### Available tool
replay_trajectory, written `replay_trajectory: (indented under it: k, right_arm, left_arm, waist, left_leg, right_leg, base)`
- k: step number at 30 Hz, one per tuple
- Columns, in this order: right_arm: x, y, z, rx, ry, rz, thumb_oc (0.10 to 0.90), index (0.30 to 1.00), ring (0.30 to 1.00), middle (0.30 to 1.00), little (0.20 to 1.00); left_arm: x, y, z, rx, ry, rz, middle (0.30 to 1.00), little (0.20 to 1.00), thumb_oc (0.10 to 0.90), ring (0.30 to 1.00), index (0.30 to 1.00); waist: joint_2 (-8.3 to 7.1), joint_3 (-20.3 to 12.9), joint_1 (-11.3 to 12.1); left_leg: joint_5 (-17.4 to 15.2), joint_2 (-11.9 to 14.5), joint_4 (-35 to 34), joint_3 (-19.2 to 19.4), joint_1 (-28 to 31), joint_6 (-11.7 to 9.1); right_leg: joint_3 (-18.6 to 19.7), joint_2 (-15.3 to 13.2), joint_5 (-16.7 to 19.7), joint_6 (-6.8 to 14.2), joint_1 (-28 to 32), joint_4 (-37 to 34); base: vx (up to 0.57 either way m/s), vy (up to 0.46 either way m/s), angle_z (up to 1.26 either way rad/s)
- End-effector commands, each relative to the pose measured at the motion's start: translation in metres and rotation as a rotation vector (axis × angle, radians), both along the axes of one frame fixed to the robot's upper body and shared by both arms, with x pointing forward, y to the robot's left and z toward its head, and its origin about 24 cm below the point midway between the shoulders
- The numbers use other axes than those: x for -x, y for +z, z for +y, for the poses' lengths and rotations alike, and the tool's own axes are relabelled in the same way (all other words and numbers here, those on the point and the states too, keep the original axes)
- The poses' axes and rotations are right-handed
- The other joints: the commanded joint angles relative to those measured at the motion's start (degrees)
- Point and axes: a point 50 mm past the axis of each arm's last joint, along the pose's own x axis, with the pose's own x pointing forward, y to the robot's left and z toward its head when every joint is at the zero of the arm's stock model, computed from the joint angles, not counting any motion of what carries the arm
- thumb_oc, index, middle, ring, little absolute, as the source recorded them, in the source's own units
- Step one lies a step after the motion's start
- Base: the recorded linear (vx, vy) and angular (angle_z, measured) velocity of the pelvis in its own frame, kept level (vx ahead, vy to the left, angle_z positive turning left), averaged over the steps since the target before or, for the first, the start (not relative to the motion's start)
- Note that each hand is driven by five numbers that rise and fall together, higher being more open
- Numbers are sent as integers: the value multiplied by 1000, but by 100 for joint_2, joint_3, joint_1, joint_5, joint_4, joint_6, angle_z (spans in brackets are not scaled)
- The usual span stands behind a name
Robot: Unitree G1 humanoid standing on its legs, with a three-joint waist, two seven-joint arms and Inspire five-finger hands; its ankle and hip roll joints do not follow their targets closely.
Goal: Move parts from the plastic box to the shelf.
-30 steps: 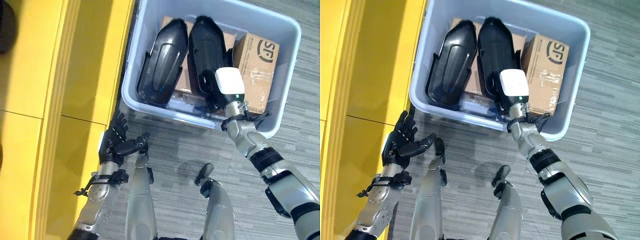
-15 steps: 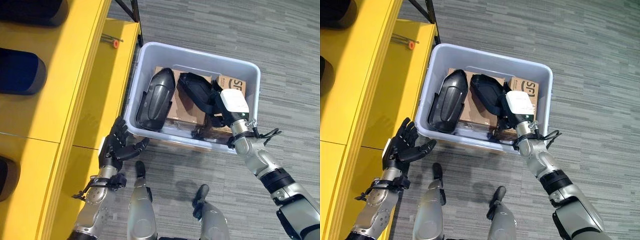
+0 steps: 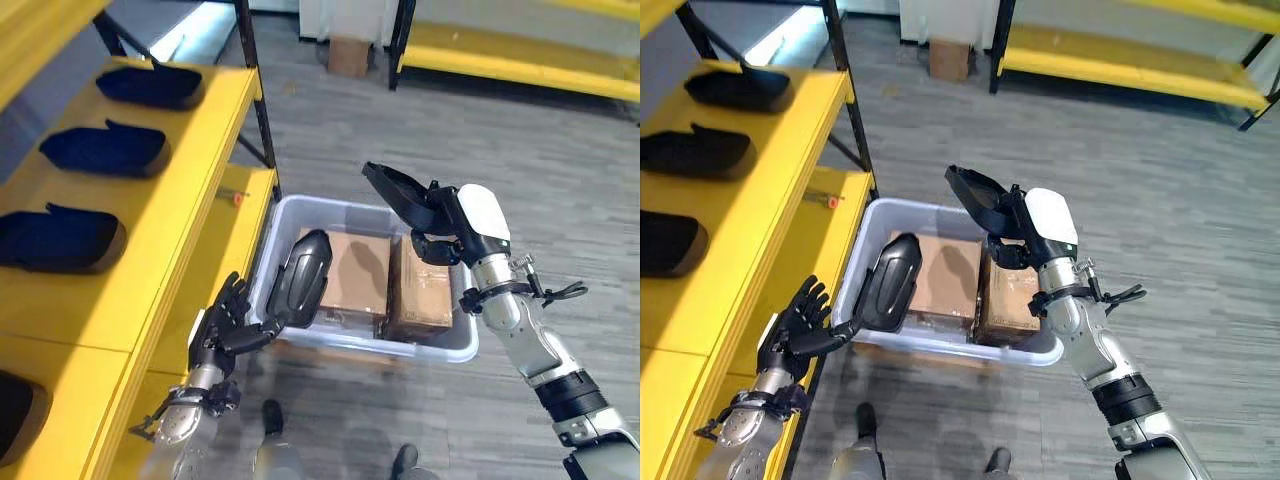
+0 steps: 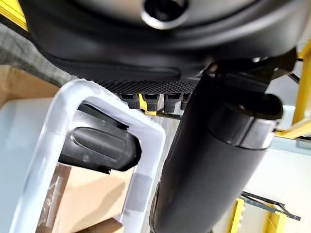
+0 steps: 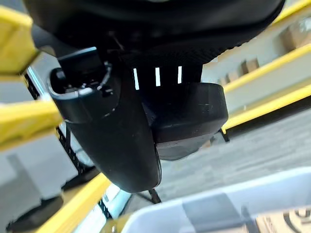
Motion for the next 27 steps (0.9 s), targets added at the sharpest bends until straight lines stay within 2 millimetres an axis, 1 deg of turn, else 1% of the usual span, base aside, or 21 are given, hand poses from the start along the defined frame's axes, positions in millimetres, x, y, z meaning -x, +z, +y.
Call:
replay_trajectory:
  k: [1,3,4,11,14,20,21,25,27]
  right_arm:
    - [10,51,-10,-32,29,-246,400,300,300,300,300]
    - [14,48,-15,-25,19,-236,400,300,300,300,300]
    - [19,45,-18,-29,18,-227,400,300,300,300,300]
    - [28,33,-27,-21,1,-182,400,300,300,300,300]
    - [32,28,-31,-17,-10,-165,400,300,300,300,300]
    - [38,26,-33,-17,-9,-164,400,300,300,300,300]
    - [40,28,-32,-18,-3,-176,400,300,300,300,300]
    - [41,33,-30,-11,14,-198,400,300,300,300,300]
    - [38,38,-23,-10,42,-219,400,300,300,300,300]
  left_arm:
    - [-9,29,-8,-14,-28,-176,1000,1000,900,1000,1000]
    - [-8,27,-8,-10,-23,-171,1000,1000,900,1000,1000]
    - [-7,25,-8,-8,-19,-165,1000,1000,900,1000,1000]
    - [-7,27,-7,-20,-7,-175,1000,1000,900,1000,1000]
    - [-9,28,-7,-19,1,-182,1000,1000,900,1000,1000]
    - [-8,26,-6,-16,14,-176,1000,1000,900,1000,1000]
    - [-7,25,-6,-12,18,-170,1000,1000,900,1000,1000]
    - [-4,23,-6,1,28,-162,1000,1000,900,1000,1000]
    - [-1,22,-5,6,43,-154,1000,1000,900,1000,1000]
  waist:
    - [56,-718,-76]
    - [67,-754,-89]
    - [78,-791,-122]
    - [180,-865,-208]
    - [230,-863,-229]
    - [316,-835,-281]
    - [361,-812,-300]
    - [459,-757,-325]
    - [520,-671,-294]
  left_leg:
    - [-564,310,52,163,445,-22]
    - [-566,309,38,161,491,-18]
    - [-585,306,38,175,532,-9]
    - [-596,309,48,177,650,5]
    - [-589,344,92,137,650,3]
    - [-507,470,199,30,578,-39]
    - [-416,549,233,-17,515,-74]
    - [-250,742,310,-90,416,-146]
    - [-117,857,378,-133,372,-171]
  right_leg:
    - [9,-127,-143,46,-161,334]
    - [12,-130,-164,44,-136,345]
    - [29,-129,-199,40,-115,366]
    - [109,-127,-327,12,-74,472]
    - [136,-98,-425,-33,-71,579]
    - [161,63,-609,-167,-54,667]
    - [175,173,-694,-250,-81,723]
    - [196,393,-884,-426,-191,890]
    - [228,524,-991,-523,-323,1069]
  base:
    - [7,-3,-8]
    - [3,0,-2]
    - [0,0,0]
    - [-29,-19,-2]
    - [-48,-47,0]
    - [-49,-80,1]
    - [-50,-107,1]
    - [-56,-150,1]
    - [-85,-167,2]
